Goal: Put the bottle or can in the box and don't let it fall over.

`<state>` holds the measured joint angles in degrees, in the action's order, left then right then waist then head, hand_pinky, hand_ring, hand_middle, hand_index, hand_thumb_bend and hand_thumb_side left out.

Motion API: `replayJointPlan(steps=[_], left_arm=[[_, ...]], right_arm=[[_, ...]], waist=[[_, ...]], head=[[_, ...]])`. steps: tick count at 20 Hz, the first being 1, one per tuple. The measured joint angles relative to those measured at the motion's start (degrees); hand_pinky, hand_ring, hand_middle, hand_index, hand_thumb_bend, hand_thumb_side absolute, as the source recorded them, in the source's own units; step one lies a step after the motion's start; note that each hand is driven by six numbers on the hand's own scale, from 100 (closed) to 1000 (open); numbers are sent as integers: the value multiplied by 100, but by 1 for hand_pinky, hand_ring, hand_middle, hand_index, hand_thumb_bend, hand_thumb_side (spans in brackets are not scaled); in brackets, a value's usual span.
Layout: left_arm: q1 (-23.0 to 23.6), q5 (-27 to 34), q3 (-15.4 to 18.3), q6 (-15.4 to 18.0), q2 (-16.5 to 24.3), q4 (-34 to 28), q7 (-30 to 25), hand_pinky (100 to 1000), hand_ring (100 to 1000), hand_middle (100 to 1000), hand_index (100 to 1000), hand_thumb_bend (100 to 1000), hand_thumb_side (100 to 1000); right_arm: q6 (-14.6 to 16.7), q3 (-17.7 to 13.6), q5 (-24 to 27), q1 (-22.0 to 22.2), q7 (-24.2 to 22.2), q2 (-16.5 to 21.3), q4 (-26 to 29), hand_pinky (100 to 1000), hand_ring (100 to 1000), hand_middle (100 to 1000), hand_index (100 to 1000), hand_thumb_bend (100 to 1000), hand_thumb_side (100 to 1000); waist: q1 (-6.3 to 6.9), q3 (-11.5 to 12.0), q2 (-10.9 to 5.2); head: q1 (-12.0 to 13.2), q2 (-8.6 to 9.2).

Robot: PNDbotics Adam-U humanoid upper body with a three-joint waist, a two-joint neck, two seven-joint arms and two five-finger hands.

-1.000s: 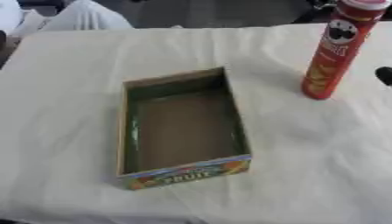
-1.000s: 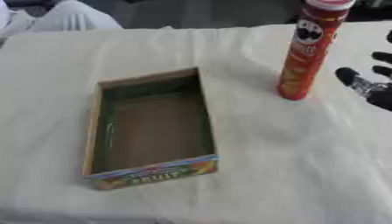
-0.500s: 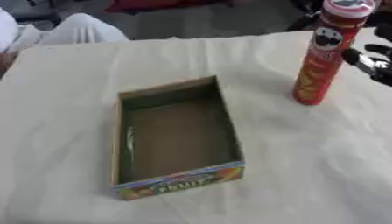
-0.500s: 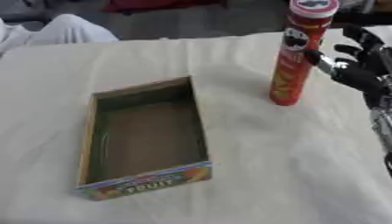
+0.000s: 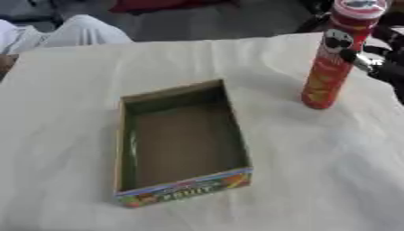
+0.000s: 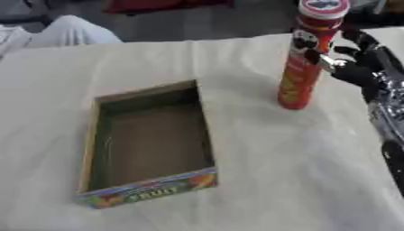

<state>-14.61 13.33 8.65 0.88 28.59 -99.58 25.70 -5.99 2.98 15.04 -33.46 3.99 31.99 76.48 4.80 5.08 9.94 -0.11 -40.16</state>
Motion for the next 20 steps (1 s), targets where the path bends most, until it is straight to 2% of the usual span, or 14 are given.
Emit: replayJointPlan(steps=[9,20], left_arm=[[-1,29,0,8,-33,4,-8,678,745,616,743,742,235],[-19,39,2,26,-50,33,-27,678,744,615,742,741,239]], right_arm=[[29,26,-15,-248,-37,-111,-329,878,909,975,930,641,289],[113,27,-15,-541,-68,-210,-622,875,901,966,925,636,290]], waist=[[30,49,46],[70,149,175]], head=[[73,-1],[65,-20]])
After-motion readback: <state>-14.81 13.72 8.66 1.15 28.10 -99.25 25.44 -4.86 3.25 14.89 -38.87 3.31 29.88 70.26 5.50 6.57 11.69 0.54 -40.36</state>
